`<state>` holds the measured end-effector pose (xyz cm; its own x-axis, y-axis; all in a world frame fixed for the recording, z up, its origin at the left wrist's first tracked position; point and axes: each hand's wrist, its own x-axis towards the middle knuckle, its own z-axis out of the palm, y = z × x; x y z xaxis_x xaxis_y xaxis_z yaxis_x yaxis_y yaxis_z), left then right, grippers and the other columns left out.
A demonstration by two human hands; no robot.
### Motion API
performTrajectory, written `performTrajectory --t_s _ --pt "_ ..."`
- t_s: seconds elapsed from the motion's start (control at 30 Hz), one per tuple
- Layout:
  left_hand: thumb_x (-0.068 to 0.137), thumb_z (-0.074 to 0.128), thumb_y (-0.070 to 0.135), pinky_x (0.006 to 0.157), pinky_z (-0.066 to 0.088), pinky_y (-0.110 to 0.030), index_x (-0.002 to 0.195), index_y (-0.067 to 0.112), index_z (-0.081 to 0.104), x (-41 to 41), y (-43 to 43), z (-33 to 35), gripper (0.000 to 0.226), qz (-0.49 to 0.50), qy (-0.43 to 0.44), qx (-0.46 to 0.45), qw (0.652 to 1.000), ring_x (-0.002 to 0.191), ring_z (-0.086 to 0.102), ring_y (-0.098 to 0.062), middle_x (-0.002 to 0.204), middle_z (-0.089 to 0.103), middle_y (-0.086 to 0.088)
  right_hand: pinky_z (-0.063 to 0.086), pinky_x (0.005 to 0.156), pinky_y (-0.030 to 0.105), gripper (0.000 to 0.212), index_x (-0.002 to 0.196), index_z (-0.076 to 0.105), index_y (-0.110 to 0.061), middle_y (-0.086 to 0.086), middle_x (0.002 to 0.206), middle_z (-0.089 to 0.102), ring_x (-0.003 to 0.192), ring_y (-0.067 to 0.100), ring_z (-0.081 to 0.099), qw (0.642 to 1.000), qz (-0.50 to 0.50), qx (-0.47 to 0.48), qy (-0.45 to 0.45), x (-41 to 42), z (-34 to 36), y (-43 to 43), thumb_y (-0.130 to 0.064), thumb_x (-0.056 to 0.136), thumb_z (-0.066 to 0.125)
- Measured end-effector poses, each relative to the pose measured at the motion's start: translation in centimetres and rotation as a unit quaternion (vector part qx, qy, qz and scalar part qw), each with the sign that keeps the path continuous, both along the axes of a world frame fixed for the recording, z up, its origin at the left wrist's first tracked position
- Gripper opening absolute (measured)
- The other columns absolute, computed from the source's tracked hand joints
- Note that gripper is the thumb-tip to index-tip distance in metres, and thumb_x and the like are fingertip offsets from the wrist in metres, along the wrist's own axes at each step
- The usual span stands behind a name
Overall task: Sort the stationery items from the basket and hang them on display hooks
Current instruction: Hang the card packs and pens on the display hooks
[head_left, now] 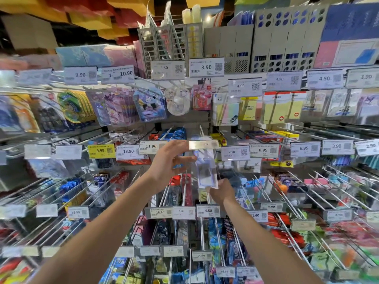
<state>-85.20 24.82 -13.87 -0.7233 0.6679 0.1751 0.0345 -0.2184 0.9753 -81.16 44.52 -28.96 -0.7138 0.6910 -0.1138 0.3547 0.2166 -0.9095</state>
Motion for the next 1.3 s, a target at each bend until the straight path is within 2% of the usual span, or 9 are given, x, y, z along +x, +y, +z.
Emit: performTrajectory --t_s 0.1,0.23,0.37,0.53,0.77,0.9,1.0,1.1,1.3 --pt "0.092 0.07 0.029 0.068 0.057 -0.025 0.102 0.011 0.061 0.4 0.3 -2.1 0.023 0.024 0.089 -0.044 0.995 0.09 0.075 -0.024 0.098 0.078 -0.001 0.045 0.071 0.031 0.043 0.116 0.045 -0.011 0.01 0.115 0.058 0.092 0.022 0.056 0.997 -0.003 0.081 0.007 1.4 0.0 0.3 -0.026 0.089 0.076" --pt "0.096 0.07 0.014 0.074 0.058 -0.029 0.104 0.011 0.064 0.5 0.9 -5.1 0.01 0.061 0.154 -0.127 0.978 0.098 0.075 -0.025 0.106 0.078 -0.006 0.037 0.06 0.029 0.028 0.094 0.045 -0.024 -0.003 0.092 0.051 0.078 0.016 0.052 0.978 0.058 0.172 0.101 3.9 0.5 0.2 -0.025 0.09 0.073" --pt "0.092 0.075 0.023 0.082 0.056 -0.028 0.107 0.022 0.067 1.3 0.8 -7.1 0.017 0.114 0.24 -0.237 0.935 0.094 0.071 -0.006 0.105 0.073 0.004 0.042 0.066 0.022 0.034 0.118 0.052 -0.024 -0.006 0.109 0.054 0.094 0.016 0.057 0.966 0.142 0.195 0.092 6.3 0.8 -0.1 -0.019 0.092 0.073" --pt "0.094 0.074 0.028 0.098 0.05 -0.03 0.135 0.014 0.057 3.2 -2.0 -10.2 0.047 0.115 0.323 -0.354 0.87 0.111 0.06 -0.012 0.124 0.061 0.007 0.05 0.087 0.034 0.037 0.128 0.053 -0.019 -0.004 0.118 0.058 0.102 0.016 0.06 0.941 0.233 0.228 0.088 8.6 0.8 -1.8 -0.022 0.094 0.068" --pt "0.093 0.075 0.022 0.112 0.047 -0.039 0.14 0.02 0.052 7.8 -10.4 -15.9 0.052 0.129 0.217 -0.431 0.867 0.125 0.058 -0.019 0.134 0.061 0.001 0.049 0.083 0.038 0.049 0.138 0.047 -0.019 -0.002 0.123 0.056 0.105 0.019 0.061 0.885 0.387 0.259 0.012 10.4 -0.8 -7.3 -0.034 0.096 0.069" --pt "0.094 0.074 0.025 0.093 0.052 -0.02 0.136 0.02 0.053 12.1 -17.4 -18.2 0.047 0.173 0.163 -0.43 0.871 0.111 0.06 -0.01 0.129 0.058 0.004 0.043 0.085 0.031 0.058 0.145 0.045 -0.024 0.002 0.131 0.056 0.108 0.019 0.057 0.841 0.455 0.29 -0.038 10.2 -2.1 -13.2 -0.043 0.095 0.069" --pt "0.093 0.074 0.024 0.105 0.047 -0.038 0.141 0.011 0.053 17.0 -23.6 -20.2 0.054 0.233 0.148 -0.462 0.843 0.121 0.06 -0.024 0.131 0.062 -0.004 0.04 0.082 0.026 0.057 0.142 0.049 -0.016 0.008 0.133 0.059 0.116 0.029 0.06 0.796 0.517 0.312 -0.042 11.0 -3.2 -19.6 -0.041 0.095 0.069" --pt "0.092 0.07 0.022 0.102 0.044 -0.03 0.137 0.006 0.056 23.0 -30.0 -21.4 0.05 0.263 0.105 -0.484 0.828 0.117 0.059 -0.025 0.131 0.063 -0.006 0.035 0.08 0.017 0.057 0.138 0.055 -0.01 0.007 0.12 0.064 0.115 0.027 0.061 0.767 0.563 0.307 -0.026 13.0 -4.2 -26.9 -0.039 0.092 0.073" --pt "0.095 0.072 0.026 0.104 0.039 -0.029 0.148 0.008 0.045 38.6 -42.9 -24.2 0.063 0.38 -0.037 -0.533 0.755 0.132 0.054 -0.028 0.147 0.055 -0.011 0.049 0.096 0.031 0.046 0.129 0.06 -0.011 0.005 0.123 0.067 0.107 0.02 0.065 0.653 0.699 0.291 0.007 21.8 -6.3 -43.3 -0.028 0.089 0.076"
